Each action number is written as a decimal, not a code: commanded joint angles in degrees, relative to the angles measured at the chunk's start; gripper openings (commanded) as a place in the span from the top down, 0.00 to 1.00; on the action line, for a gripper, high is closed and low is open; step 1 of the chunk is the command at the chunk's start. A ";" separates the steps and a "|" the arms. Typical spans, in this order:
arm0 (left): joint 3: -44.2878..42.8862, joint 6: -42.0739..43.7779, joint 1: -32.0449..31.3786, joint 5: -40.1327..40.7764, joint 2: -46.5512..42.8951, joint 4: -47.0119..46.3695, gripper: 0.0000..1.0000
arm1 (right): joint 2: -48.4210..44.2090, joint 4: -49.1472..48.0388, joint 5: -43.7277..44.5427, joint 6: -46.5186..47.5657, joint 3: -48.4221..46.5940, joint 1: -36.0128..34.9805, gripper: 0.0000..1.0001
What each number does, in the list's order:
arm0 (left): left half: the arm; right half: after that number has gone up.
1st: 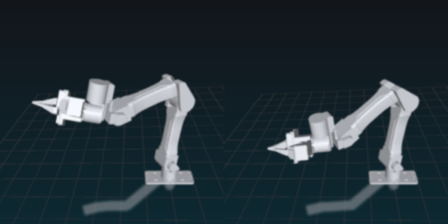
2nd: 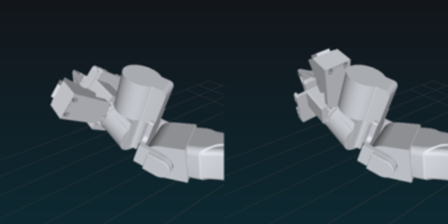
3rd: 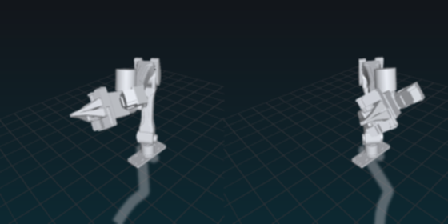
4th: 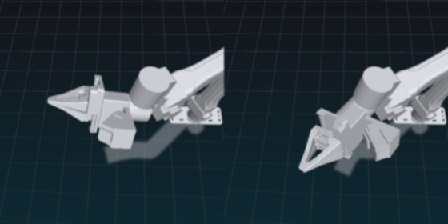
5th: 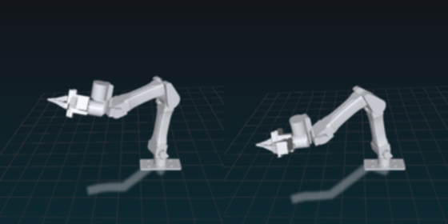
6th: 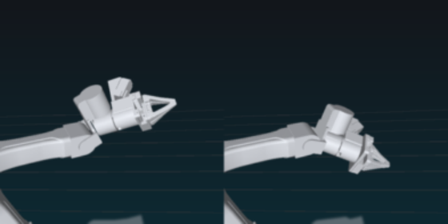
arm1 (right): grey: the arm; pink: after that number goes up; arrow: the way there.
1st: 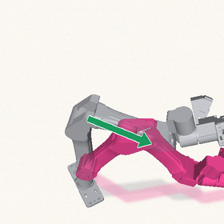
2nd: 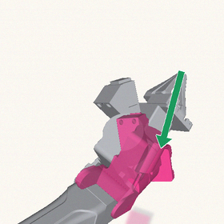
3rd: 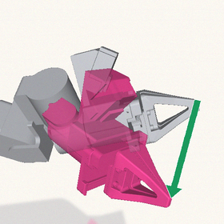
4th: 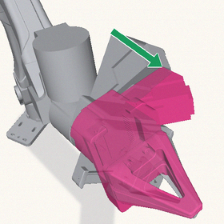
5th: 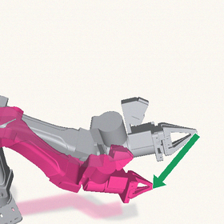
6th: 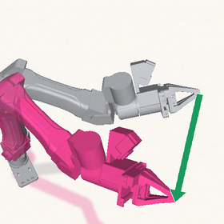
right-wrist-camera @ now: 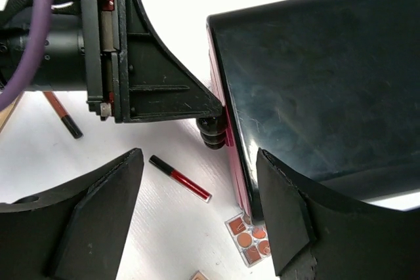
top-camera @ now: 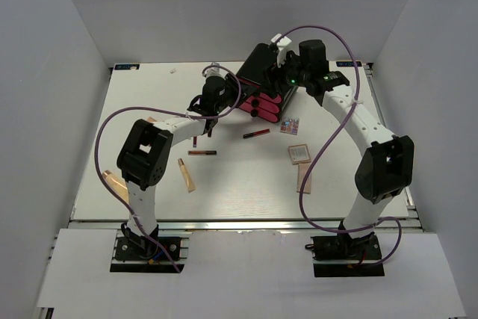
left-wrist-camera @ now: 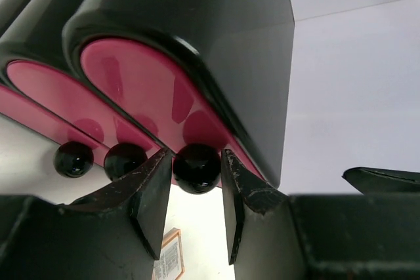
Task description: Organize the makeup
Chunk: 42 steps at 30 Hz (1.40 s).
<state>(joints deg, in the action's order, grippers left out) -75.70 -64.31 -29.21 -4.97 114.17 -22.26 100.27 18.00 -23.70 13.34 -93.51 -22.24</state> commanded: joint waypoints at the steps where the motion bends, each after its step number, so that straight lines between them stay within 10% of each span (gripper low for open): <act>1: -2.52 1.21 -0.49 -0.74 -0.35 2.39 0.55 | -2.53 -2.27 0.32 -0.86 0.26 0.53 0.25; 18: -1.03 0.15 -1.20 -4.96 0.44 1.25 0.50 | -2.09 -2.88 0.94 -1.21 0.88 1.06 0.21; 24: -1.21 1.47 -1.29 -3.47 -0.34 2.40 0.84 | -2.18 -2.97 1.20 -1.04 1.31 1.23 0.21; 31: 8.71 3.05 -1.20 -2.58 -9.64 1.70 0.89 | -4.90 -4.29 1.12 -1.04 5.62 2.37 0.21; 39: 19.62 2.18 -2.08 -2.33 -17.49 -0.41 0.85 | -6.66 -4.81 0.59 -1.04 9.22 3.25 0.19; 42: 19.37 2.26 -2.08 -1.45 -18.10 0.19 0.62 | -7.72 -4.82 0.59 -1.13 10.63 3.52 0.16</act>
<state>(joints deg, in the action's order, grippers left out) -56.53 -62.61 -30.98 -7.86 99.09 -22.48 95.59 15.27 -22.63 12.40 -83.77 -19.09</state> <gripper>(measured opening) 0.430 0.834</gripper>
